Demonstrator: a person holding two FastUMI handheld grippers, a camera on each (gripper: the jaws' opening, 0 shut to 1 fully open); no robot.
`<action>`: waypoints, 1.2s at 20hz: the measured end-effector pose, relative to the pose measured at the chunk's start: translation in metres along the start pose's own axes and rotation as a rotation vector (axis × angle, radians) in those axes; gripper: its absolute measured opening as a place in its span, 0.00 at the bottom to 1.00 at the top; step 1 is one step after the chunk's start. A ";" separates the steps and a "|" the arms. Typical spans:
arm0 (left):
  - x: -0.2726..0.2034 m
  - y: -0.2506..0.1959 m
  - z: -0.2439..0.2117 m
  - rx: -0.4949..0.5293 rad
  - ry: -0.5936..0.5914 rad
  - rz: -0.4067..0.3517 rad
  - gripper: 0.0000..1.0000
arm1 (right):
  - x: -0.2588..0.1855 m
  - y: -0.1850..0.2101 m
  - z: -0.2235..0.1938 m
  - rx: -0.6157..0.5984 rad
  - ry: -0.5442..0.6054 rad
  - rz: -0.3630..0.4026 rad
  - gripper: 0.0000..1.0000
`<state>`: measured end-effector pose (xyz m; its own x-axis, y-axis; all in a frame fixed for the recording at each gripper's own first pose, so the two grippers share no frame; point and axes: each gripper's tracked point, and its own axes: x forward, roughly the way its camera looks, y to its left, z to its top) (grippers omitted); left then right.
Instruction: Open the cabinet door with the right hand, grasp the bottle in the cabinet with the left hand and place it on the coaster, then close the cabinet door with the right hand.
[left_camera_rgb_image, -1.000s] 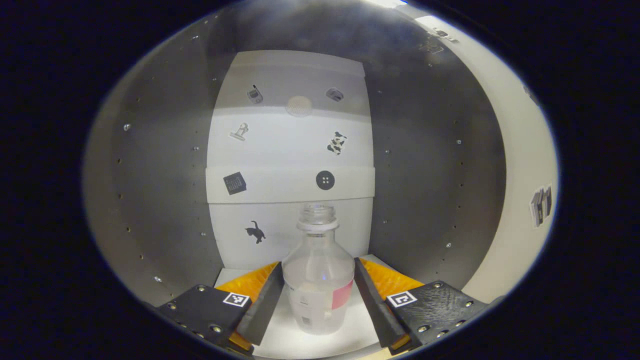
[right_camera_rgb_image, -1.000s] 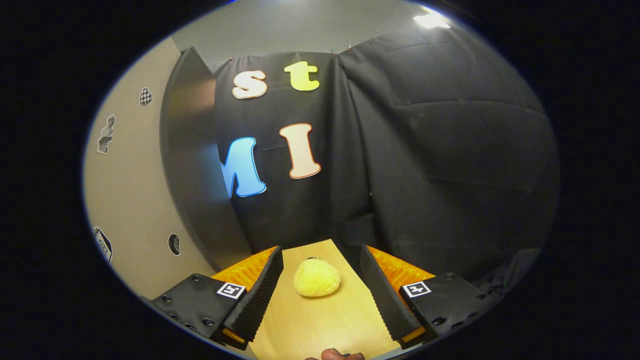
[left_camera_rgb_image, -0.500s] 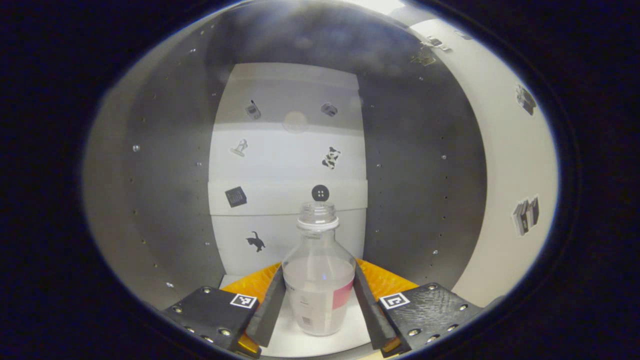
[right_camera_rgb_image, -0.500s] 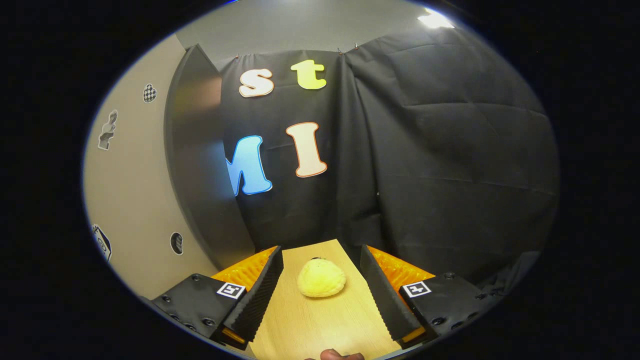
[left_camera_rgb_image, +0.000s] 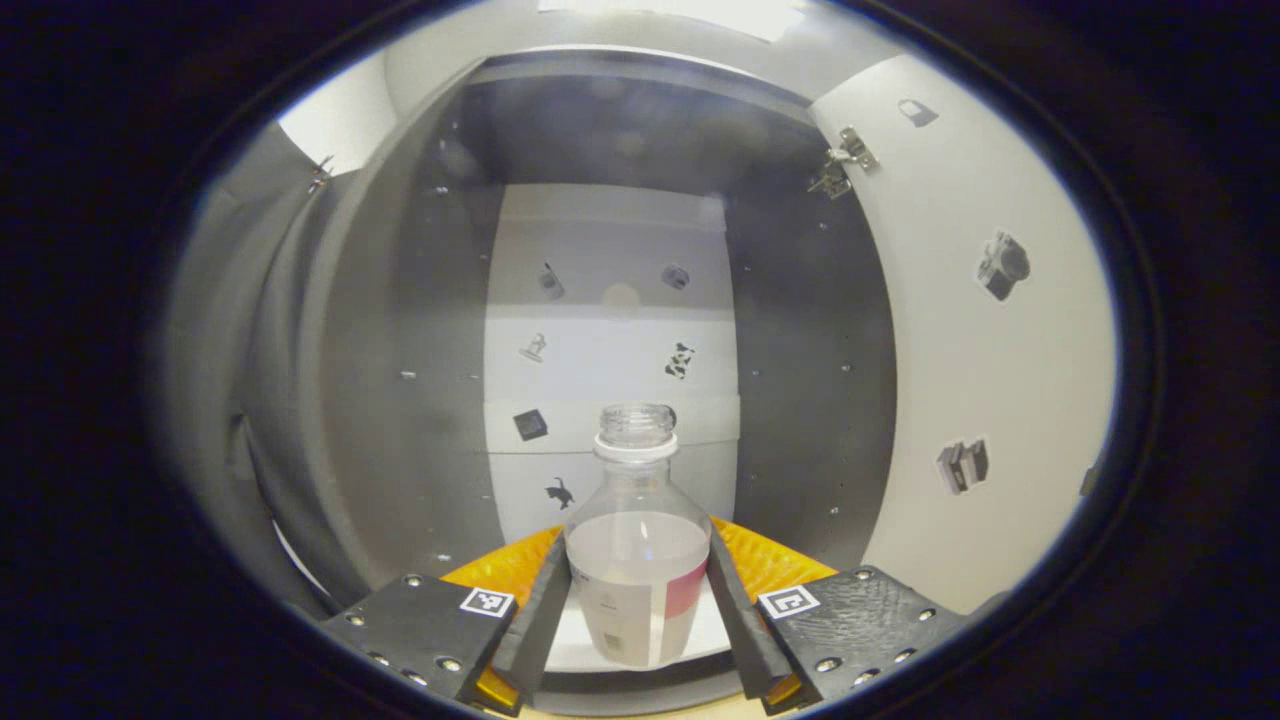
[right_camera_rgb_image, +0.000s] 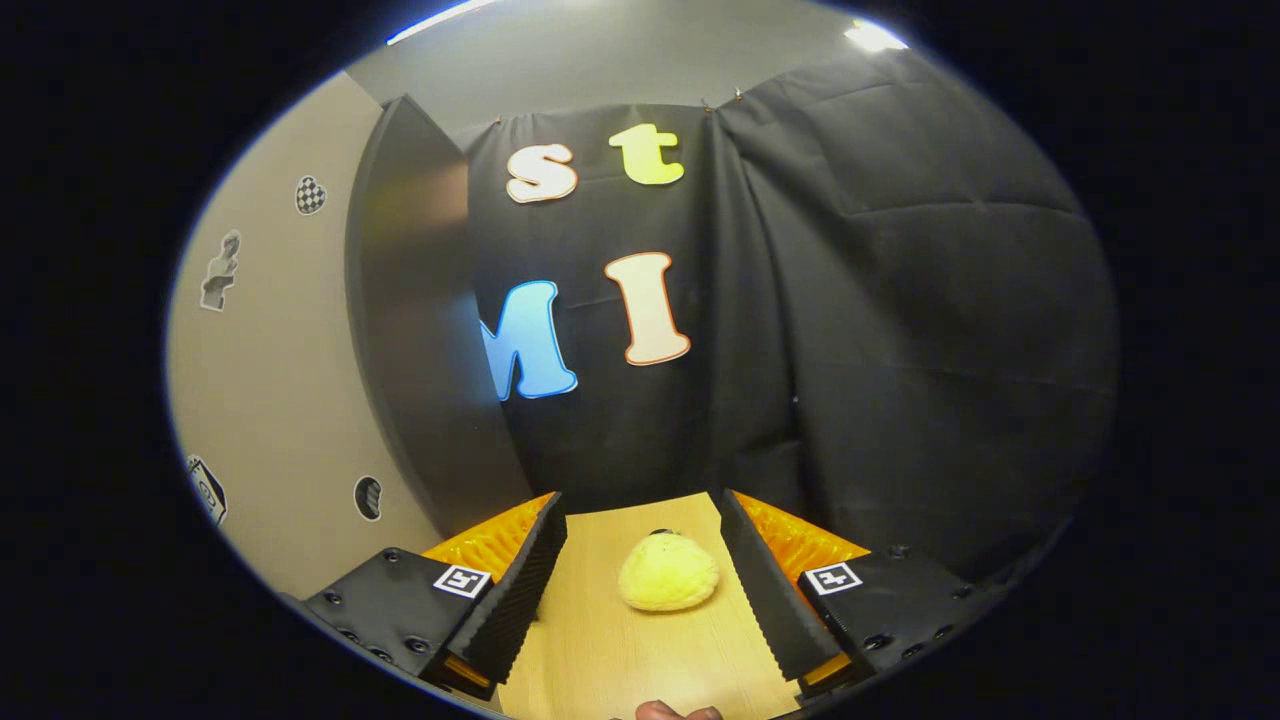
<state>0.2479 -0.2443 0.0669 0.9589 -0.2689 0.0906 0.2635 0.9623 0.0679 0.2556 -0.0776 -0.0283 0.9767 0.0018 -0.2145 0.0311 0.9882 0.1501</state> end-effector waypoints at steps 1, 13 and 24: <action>-0.014 0.008 0.001 0.007 0.000 0.024 0.72 | 0.002 0.001 0.000 -0.017 0.003 0.011 0.98; -0.173 0.056 -0.062 0.037 0.034 0.107 0.72 | -0.053 0.029 -0.002 -0.048 -0.028 -0.018 0.98; -0.258 0.067 -0.231 0.002 0.116 0.171 0.72 | -0.093 0.042 -0.026 -0.033 0.007 -0.059 0.98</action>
<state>0.0423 -0.1010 -0.1810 0.9954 -0.0948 -0.0141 0.0955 0.9934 0.0630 0.1602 -0.0318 -0.0268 0.9719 -0.0553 -0.2290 0.0811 0.9911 0.1051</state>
